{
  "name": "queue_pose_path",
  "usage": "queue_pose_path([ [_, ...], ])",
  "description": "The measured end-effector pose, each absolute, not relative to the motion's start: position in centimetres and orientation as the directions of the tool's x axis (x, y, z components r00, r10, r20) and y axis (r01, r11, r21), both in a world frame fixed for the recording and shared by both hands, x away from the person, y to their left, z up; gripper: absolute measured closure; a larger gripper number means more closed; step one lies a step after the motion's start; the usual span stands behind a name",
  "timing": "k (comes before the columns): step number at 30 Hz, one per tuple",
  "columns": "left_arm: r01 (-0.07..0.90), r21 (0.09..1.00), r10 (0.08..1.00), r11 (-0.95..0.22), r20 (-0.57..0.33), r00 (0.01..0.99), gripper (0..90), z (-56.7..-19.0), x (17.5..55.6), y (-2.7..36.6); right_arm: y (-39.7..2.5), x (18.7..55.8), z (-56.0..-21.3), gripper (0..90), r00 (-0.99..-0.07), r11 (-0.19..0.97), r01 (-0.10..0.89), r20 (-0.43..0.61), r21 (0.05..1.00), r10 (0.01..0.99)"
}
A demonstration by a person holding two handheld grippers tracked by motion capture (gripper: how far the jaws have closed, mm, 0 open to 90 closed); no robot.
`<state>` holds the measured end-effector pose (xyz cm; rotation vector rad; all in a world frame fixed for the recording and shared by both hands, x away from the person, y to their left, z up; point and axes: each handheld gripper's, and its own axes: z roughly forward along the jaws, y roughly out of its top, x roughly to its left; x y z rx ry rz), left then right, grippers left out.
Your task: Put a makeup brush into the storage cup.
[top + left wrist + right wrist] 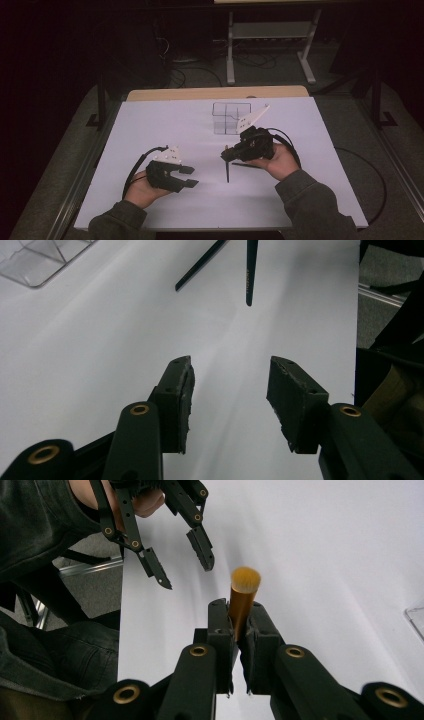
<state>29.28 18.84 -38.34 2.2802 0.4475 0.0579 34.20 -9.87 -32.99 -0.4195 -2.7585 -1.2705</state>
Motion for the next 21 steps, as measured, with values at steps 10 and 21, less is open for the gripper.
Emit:
queue_pose_path([
  [10,0.322,0.727,0.373,-0.606,-0.098,0.923,46.8,-38.9,28.9,20.3,-10.8,35.0,-32.2,83.0,-0.958,0.616,0.281,0.172,0.736,0.231],
  [21,0.318,0.735,0.372,-0.599,-0.096,0.923,41.4,-38.6,28.2,20.5,-11.5,35.3,-31.7,83.0,-0.953,0.611,0.291,0.165,0.736,0.256],
])
